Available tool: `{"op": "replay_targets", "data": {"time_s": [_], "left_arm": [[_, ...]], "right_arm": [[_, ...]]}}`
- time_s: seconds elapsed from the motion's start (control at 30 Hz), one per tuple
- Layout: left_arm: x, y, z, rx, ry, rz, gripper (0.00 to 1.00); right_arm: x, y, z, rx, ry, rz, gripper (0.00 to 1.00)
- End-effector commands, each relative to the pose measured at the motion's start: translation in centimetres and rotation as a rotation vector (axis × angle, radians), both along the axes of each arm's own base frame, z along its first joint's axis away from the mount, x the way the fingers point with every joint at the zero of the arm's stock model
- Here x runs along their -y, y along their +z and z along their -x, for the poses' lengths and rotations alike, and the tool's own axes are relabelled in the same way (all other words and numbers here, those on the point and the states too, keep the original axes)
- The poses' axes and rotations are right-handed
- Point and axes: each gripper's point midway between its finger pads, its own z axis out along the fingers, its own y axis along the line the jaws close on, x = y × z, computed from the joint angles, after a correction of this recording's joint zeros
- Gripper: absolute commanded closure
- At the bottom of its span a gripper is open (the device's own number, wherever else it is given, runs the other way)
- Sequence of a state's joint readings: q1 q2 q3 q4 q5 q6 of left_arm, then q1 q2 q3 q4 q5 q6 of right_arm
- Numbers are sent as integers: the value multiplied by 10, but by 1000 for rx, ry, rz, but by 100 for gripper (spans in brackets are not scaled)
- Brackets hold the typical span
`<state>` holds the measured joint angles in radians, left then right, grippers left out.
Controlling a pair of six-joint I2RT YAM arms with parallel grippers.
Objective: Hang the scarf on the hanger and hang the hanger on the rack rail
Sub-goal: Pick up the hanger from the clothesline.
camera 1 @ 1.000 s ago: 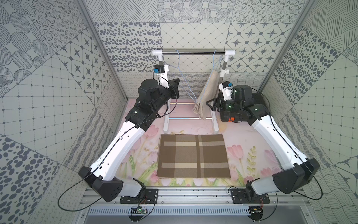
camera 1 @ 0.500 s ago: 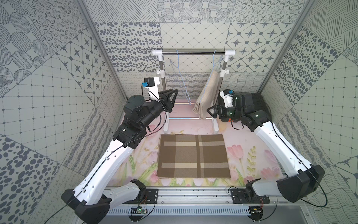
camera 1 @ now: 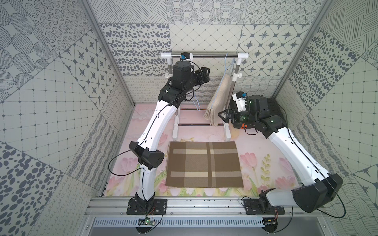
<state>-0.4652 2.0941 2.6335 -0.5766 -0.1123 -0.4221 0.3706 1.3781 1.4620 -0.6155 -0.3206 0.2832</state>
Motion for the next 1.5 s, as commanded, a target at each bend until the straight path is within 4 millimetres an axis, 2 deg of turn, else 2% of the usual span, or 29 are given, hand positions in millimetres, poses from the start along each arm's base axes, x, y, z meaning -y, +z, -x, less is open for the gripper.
{"op": "replay_targets", "data": {"time_s": [0.0,0.03,0.07,0.13,0.23,0.4,0.53,0.73,0.77,0.8,0.9,0.97,1.1,1.2,1.27,1.37,1.47], "left_arm": [[-29,-37,28,-162,171,-153,14],[-28,-27,40,-131,173,-169,15],[-23,-25,45,-99,177,-179,15],[-24,-13,60,-63,192,-148,15],[-31,-14,63,-67,219,-152,15],[-33,-36,44,-100,263,-221,14],[-32,-56,18,-124,280,-236,14],[-31,-62,-16,-92,309,-228,14],[-34,-63,-21,-90,315,-227,18],[-35,-65,-25,-93,314,-227,27],[-40,-72,-28,-123,308,-236,79],[-45,-79,-25,-155,304,-242,100],[-44,-83,-16,-162,257,-258,100],[-44,-67,-8,-107,230,-265,100],[-45,-49,2,-50,218,-263,100],[-44,-8,23,73,189,-204,100],[-44,21,47,160,129,-150,100]], "right_arm": [[7,9,-7,66,-15,9,3],[8,7,-7,61,-15,11,3],[8,5,-7,56,-15,11,3],[7,-1,-9,42,-10,6,3],[3,-6,-12,26,3,-4,3],[-1,-10,-17,17,16,-11,3],[1,-10,-20,20,10,-12,4],[9,-14,-25,17,-6,-21,4],[10,-15,-27,15,-8,-21,4],[11,-15,-28,17,-10,-22,4],[13,-15,-31,16,-15,-26,4],[14,-15,-33,12,-20,-31,5],[15,-18,-35,2,-22,-43,5],[13,-18,-36,-3,-18,-54,6],[11,-18,-37,-6,-16,-62,6],[9,-19,-38,-11,-9,-75,7],[8,-18,-40,-13,-9,-82,7]]}}
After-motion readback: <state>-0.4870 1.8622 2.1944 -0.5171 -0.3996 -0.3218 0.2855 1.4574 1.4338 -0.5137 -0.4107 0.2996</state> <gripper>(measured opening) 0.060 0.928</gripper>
